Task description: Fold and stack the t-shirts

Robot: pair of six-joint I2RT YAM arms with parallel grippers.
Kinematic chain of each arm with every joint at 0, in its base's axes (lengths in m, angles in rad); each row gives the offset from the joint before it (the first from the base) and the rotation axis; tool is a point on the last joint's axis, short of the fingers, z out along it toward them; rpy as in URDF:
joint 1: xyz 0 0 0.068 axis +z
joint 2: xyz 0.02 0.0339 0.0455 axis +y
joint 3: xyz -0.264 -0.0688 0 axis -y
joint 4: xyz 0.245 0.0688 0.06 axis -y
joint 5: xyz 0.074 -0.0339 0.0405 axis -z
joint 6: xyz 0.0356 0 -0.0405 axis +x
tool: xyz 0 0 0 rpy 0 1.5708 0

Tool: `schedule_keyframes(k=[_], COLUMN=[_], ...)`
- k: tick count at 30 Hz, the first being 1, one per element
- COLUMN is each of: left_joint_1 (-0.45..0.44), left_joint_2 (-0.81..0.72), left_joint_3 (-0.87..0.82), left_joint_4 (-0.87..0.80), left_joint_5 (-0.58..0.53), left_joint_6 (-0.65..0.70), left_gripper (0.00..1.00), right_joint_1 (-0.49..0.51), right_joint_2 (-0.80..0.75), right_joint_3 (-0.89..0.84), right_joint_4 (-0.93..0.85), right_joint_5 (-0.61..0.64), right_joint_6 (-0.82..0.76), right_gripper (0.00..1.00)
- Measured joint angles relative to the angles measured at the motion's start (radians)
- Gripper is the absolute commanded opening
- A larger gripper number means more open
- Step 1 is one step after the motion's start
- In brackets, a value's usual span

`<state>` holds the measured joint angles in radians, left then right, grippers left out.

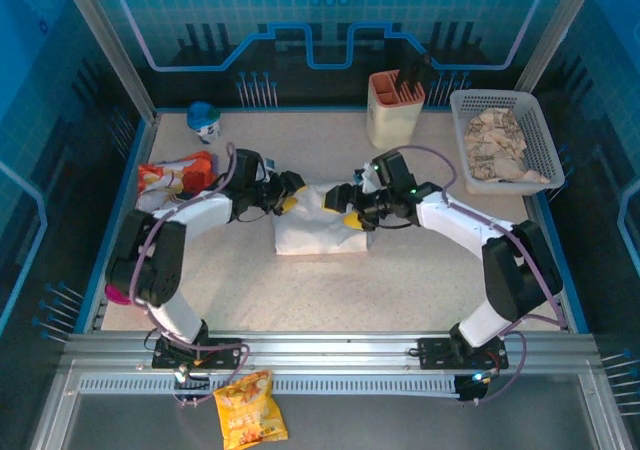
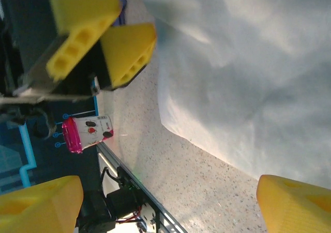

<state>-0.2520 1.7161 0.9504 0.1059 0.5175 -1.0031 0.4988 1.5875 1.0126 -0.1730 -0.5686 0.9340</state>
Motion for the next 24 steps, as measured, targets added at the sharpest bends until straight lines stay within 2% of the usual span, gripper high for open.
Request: schedule_keyframes(k=[7, 16, 21, 24], left_joint_1=[0.005, 0.108, 0.172, 0.191], left_joint_2=[0.219, 0.262, 0.259, 0.212], left_joint_3=[0.057, 0.139, 0.160, 0.159], left_joint_4=[0.135, 0.126, 0.087, 0.016], left_joint_5=[0.008, 0.023, 0.027, 0.026], left_joint_6=[-0.075, -0.044, -0.015, 0.011], left_gripper=[0.54, 0.52, 0.52, 0.53], right_joint_1=[0.019, -0.017, -0.018, -0.020], right_joint_2=[0.086, 0.181, 0.179, 0.160], right_joint_3=[-0.130, -0.259, -0.275, -0.253], right_joint_4=[0.245, 0.557, 0.598, 0.528], right_joint_5=[0.022, -0.012, -0.016, -0.014], right_joint_6=[0.086, 0.137, 0.142, 0.127], right_gripper=[0.87, 0.86, 0.86, 0.87])
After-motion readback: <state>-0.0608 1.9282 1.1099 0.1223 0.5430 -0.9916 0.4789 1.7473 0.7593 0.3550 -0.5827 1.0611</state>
